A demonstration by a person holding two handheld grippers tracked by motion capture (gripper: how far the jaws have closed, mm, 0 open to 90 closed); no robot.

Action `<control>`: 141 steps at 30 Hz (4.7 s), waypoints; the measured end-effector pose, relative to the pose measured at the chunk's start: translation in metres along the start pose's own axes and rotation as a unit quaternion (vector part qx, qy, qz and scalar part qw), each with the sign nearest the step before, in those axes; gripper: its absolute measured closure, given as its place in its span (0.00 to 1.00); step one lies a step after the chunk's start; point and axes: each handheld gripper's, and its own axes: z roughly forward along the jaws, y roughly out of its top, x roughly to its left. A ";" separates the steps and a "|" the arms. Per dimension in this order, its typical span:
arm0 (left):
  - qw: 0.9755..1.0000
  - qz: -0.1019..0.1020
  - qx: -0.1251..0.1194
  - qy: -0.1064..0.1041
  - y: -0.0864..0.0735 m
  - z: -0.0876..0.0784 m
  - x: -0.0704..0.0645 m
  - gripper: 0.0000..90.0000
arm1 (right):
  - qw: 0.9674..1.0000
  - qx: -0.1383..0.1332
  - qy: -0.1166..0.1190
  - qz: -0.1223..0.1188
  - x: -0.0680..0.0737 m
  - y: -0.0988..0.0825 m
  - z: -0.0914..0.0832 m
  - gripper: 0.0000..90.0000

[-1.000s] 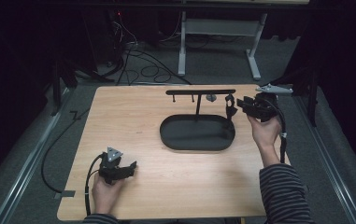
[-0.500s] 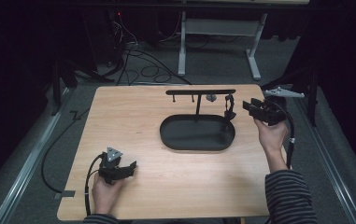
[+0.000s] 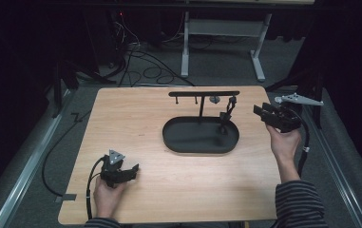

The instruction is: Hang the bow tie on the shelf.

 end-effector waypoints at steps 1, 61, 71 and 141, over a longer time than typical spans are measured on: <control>1.000 0.000 0.000 0.000 0.000 0.000 0.000 0.26 | 1.000 -0.001 0.000 -0.001 0.000 0.000 -0.001 0.63; 1.000 0.001 0.001 0.001 0.000 0.000 0.000 0.25 | 0.999 -0.026 0.020 0.008 -0.002 -0.052 -0.060 0.61; 1.000 0.001 0.001 0.001 0.000 0.000 0.000 0.26 | 0.999 -0.025 0.027 0.013 0.000 -0.064 -0.063 0.61; 1.000 0.001 0.001 0.001 0.000 0.000 0.000 0.26 | 0.997 0.023 0.069 0.033 0.019 -0.115 -0.029 0.59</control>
